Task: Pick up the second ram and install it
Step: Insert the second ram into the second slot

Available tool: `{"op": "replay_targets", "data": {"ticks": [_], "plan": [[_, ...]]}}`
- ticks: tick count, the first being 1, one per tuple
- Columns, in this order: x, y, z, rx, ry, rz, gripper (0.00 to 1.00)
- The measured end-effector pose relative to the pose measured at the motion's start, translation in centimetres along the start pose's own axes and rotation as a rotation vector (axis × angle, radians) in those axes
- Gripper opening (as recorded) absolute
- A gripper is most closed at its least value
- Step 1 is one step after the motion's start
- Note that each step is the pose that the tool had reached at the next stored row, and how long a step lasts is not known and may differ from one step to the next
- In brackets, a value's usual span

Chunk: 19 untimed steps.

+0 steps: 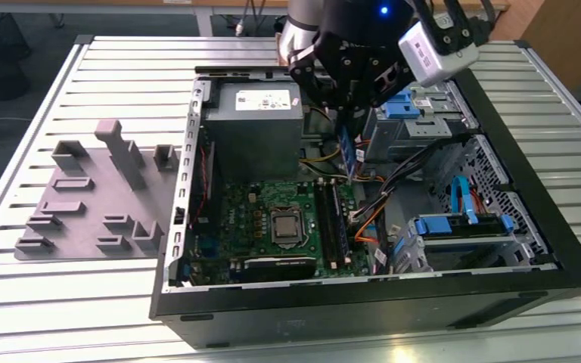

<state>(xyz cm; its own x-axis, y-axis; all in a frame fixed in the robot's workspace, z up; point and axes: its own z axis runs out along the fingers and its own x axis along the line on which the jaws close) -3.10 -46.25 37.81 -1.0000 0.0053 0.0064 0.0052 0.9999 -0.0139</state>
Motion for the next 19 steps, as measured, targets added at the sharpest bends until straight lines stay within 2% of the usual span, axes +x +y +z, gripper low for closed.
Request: {"op": "replay_targets", "data": {"ticks": [3,11,19], "plan": [[-0.08,0.0,0.22,0.0051,-0.0028,0.008,0.14],[-0.15,0.03,1.64,0.0041,-0.0036,0.031,0.14],[-0.86,0.05,2.9,0.0042,-0.0036,0.033,0.14]]}}
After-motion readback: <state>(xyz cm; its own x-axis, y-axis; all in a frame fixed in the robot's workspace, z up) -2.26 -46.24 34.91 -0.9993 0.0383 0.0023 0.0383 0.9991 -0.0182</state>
